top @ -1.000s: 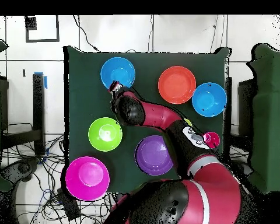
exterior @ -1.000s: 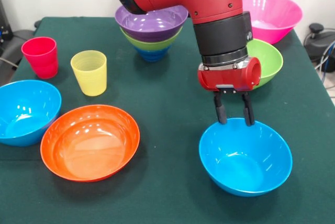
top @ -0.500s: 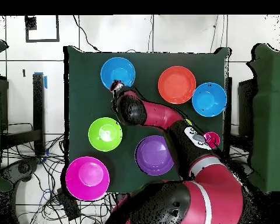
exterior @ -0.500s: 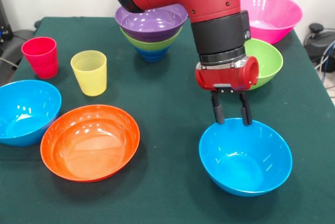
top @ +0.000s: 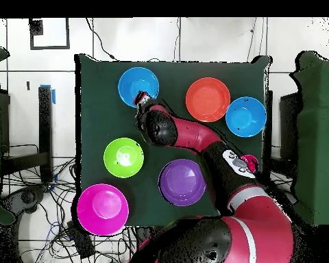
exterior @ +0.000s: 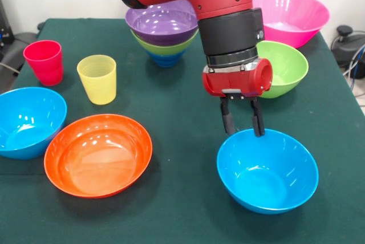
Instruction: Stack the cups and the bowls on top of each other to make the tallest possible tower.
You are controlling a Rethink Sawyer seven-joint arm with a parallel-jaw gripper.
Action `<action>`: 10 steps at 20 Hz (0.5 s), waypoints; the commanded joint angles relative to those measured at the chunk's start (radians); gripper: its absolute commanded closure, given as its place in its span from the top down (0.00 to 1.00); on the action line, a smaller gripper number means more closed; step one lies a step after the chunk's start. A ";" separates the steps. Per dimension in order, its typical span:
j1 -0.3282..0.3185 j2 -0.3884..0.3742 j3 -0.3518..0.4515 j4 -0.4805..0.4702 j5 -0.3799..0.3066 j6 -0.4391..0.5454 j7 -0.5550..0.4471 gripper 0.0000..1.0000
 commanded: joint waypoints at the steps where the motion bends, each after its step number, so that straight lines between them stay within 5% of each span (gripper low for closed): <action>1: -0.001 0.029 0.003 0.013 -0.051 0.005 0.053 1.00; 10: -0.017 0.053 0.005 0.024 -0.082 -0.023 0.043 1.00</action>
